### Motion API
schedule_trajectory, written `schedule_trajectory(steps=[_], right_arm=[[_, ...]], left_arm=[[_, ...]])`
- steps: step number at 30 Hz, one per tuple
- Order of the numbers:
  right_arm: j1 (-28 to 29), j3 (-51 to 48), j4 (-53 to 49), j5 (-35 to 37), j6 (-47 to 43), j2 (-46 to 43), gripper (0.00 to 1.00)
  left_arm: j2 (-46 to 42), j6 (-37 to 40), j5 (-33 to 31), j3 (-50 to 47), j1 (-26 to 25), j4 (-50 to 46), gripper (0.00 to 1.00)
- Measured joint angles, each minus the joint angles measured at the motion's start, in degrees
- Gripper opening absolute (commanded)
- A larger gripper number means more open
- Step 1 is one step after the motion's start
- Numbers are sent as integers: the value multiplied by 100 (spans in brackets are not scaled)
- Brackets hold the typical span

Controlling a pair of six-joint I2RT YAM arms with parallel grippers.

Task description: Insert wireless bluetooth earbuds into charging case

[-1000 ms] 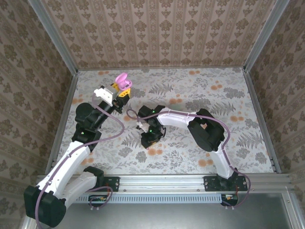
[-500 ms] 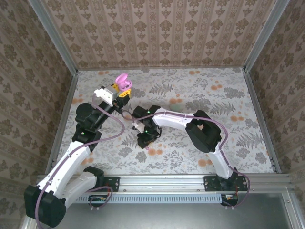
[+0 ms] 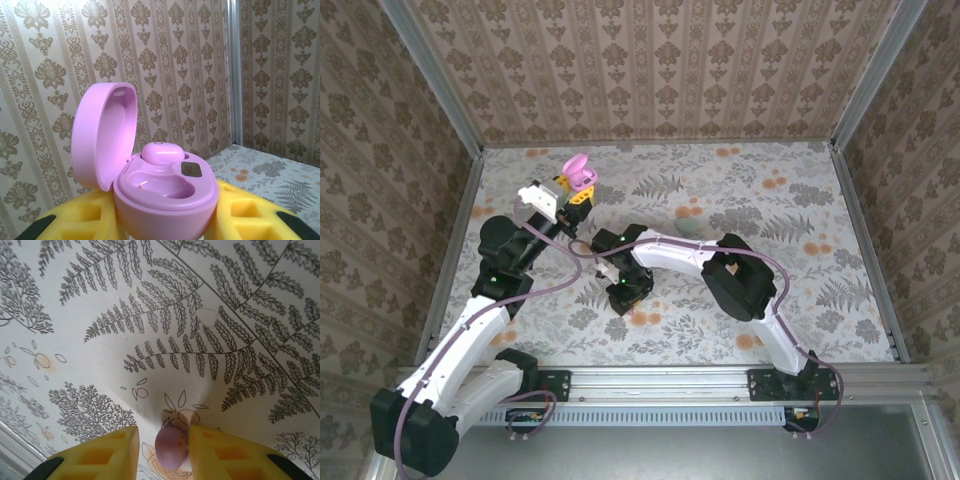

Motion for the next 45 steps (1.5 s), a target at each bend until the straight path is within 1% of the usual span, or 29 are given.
schedule_trajectory(steps=[8,19,29,33,36,40,44,45], right_arm=[[55,203,-221,205,-70,120,30],[74,260,-306,323,-68,155,30],[79,267,-295,417,-22,151,20],[-46,-195,81,319,151,-153,19],[-391,-925,621,24,389,-719,19],[-1281,-1974,1576,-750,890,-1886,20],[-2264,-2841,2883,-1694,1646,-3047,20],[-2433,-2992,3152,-1878,1805,-3241,21]], left_arm=[[0,0,2,0,0,0,27],[42,0,4,0,22,0,27],[76,-2,7,0,31,2,27],[131,-2,31,0,31,2,27],[216,-4,74,0,31,4,27],[439,-50,155,0,20,33,27],[820,-96,262,66,-74,76,27],[918,-109,284,98,-107,94,27]])
